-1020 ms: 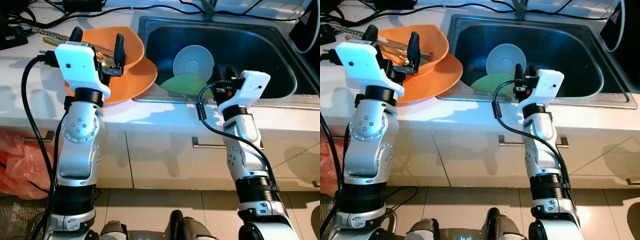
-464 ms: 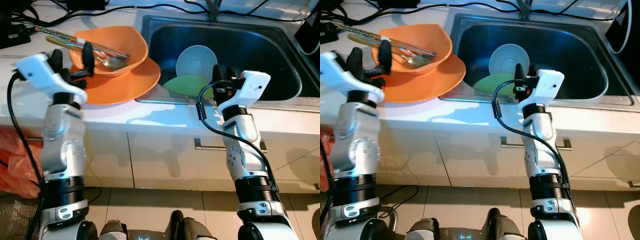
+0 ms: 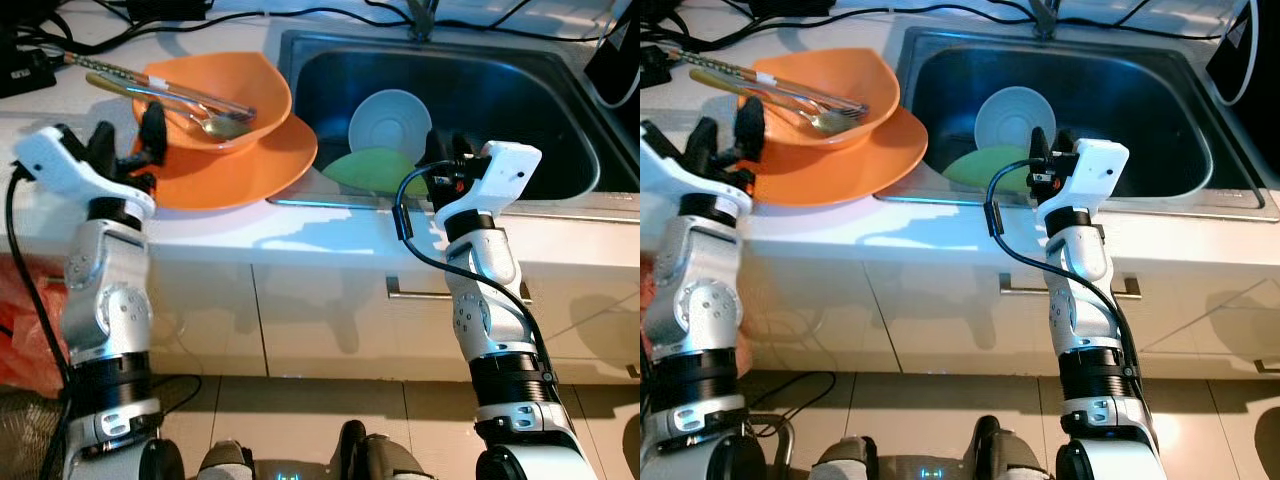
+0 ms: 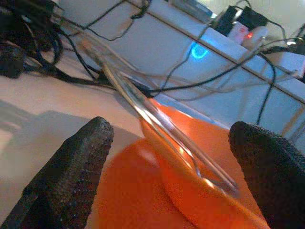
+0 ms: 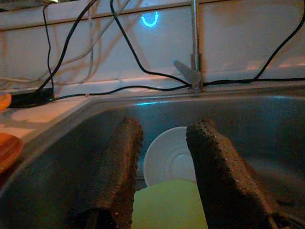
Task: Kitchen organization
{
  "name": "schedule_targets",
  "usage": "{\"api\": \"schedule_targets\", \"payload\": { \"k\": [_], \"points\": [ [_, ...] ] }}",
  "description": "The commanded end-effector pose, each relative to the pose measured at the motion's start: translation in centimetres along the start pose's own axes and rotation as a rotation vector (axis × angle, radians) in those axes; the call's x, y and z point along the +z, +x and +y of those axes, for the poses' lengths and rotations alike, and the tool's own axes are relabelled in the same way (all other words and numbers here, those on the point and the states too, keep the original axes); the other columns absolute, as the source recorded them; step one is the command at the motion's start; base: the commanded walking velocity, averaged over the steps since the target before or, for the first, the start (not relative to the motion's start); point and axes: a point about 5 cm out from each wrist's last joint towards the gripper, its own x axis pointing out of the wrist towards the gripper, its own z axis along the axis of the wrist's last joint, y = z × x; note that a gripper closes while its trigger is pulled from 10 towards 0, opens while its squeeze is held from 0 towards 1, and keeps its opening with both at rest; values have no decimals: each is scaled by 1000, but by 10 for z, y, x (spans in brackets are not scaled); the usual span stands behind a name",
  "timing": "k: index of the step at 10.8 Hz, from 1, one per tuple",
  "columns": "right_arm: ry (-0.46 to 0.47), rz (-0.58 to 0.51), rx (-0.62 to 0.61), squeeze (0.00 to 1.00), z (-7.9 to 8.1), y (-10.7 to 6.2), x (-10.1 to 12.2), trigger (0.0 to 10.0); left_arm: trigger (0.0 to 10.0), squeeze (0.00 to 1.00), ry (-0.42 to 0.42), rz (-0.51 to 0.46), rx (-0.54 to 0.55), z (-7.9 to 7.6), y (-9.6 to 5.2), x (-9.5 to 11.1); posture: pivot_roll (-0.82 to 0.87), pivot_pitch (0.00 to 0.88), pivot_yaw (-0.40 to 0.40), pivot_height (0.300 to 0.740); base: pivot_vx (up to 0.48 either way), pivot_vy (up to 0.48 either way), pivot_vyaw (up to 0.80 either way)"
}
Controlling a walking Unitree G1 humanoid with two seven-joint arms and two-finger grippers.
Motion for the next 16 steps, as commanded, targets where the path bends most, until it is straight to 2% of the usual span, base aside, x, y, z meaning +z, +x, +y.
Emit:
{"api": "schedule_targets", "payload": {
  "k": [1,4,6,11,12,13,16],
  "points": [
    [-1,-14,-6,0,-3,0,3,10000,10000,0,13,-19,27,4,3,5,133,197,-49,740,0,0,0],
    [-1,-15,-5,0,-2,1,3,10000,10000,0,-14,-20,89,10,11,6,130,192,-46,740,0,0,0],
    [-2,-16,-9,0,-3,1,3,10000,10000,0,-27,3,134,11,23,4,130,188,-43,740,0,0,0],
    [-3,-16,-8,0,-2,1,3,10000,10000,0,-62,41,146,7,34,-12,117,176,-40,740,0,0,0],
    [-3,-16,-6,0,-2,0,2,10000,9373,0,-63,35,142,5,36,-11,117,172,-39,740,0,0,0],
    [-1,-16,-4,0,-1,0,2,10000,10000,0,-84,-36,123,1,41,2,122,168,-40,740,0,0,0],
    [2,-13,1,0,0,0,1,10000,9020,0,-83,-85,141,2,48,13,120,161,-39,740,0,0,0]
  ]
}}
